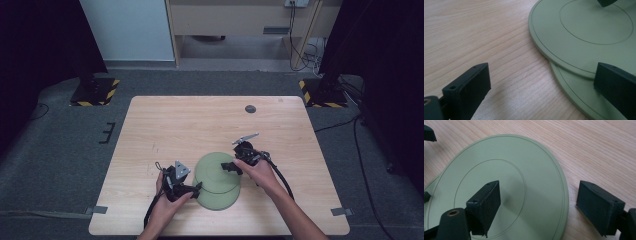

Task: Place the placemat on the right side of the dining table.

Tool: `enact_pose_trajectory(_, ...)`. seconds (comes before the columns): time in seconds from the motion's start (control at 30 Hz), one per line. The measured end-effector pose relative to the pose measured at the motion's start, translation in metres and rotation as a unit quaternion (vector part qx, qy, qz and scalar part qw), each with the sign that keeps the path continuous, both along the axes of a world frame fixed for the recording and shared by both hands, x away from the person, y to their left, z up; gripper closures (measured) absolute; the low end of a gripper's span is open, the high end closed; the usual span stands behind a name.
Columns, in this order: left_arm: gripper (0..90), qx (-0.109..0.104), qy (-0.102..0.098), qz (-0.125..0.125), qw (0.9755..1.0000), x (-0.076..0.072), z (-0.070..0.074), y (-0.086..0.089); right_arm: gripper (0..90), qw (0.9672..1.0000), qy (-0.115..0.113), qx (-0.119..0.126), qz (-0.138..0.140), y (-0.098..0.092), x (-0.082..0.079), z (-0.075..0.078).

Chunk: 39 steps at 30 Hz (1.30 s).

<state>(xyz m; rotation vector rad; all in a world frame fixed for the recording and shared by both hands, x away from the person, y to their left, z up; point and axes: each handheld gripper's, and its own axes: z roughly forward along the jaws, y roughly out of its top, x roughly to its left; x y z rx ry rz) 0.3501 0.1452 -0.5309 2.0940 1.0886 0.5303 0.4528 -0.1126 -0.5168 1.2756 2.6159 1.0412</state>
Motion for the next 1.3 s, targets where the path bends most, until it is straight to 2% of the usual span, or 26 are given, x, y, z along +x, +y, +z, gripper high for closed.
enact_pose_trajectory(0.27, 0.3, -0.001, -0.004, 0.001, 1.0, 0.002, -0.001, -0.001, 18.9, 1.0, 0.004, 0.008, 0.0, 0.001, 0.001, -0.002)
enact_pose_trajectory(0.3, 0.2, 0.0, -0.004, 0.001, 1.0, 0.002, -0.001, -0.001, 20.3, 0.9996, 0.016, 0.02, 0.006, 0.0, 0.001, -0.001)
enact_pose_trajectory(0.47, 0.3, 0.0, -0.005, 0.002, 1.0, 0.002, -0.001, -0.001, 21.3, 0.9998, 0.014, 0.011, 0.007, 0.001, -0.001, 0.0)
enact_pose_trajectory(0.8, 0.3, 0.003, -0.007, 0.003, 1.0, 0.001, 0.0, -0.001, 27.2, 0.9996, -0.002, 0.029, 0.007, -0.008, -0.009, 0.021)
enact_pose_trajectory(0.93, 0.3, 0.002, -0.005, 0.004, 1.0, 0.001, -0.001, -0.001, 33.2, 0.9986, -0.014, 0.05, 0.013, -0.011, -0.014, 0.032)
enact_pose_trajectory(0.97, 0.3, 0.001, -0.005, 0.004, 1.0, 0.001, -0.001, -0.001, 36.7, 0.9977, -0.012, 0.063, 0.021, -0.011, -0.017, 0.035)
enact_pose_trajectory(1.03, 0.3, 0.001, -0.005, 0.004, 1.0, 0.001, -0.001, -0.001, 37.9, 0.9975, -0.012, 0.062, 0.03, -0.01, -0.019, 0.036)
enact_pose_trajectory(1.1, 0.3, 0.002, -0.005, 0.004, 1.0, 0.001, -0.001, -0.001, 40.5, 0.998, -0.012, 0.045, 0.041, -0.008, -0.02, 0.033)
enact_pose_trajectory(1.17, 0.4, 0.002, -0.006, 0.005, 1.0, 0.001, -0.001, -0.001, 49.7, 0.9987, -0.018, 0.03, 0.037, -0.008, -0.019, 0.03)
enact_pose_trajectory(1.2, 0.4, 0.002, -0.006, 0.004, 1.0, 0.001, -0.001, -0.001, 49.7, 0.9987, -0.018, 0.03, 0.037, -0.008, -0.019, 0.03)
enact_pose_trajectory(1.23, 0.7, 0.001, -0.005, 0.004, 1.0, 0.001, -0.001, -0.001, 59.0, 0.999, -0.021, 0.025, 0.031, -0.012, -0.016, 0.029)
enact_pose_trajectory(1.27, 0.7, 0.001, -0.005, 0.004, 1.0, 0.001, -0.001, -0.001, 63.1, 0.9992, -0.018, 0.026, 0.026, -0.013, -0.014, 0.029)
enact_pose_trajectory(1.3, 0.7, 0.001, -0.005, 0.005, 1.0, 0.001, -0.001, -0.001, 63.1, 0.9992, -0.018, 0.026, 0.026, -0.013, -0.014, 0.029)
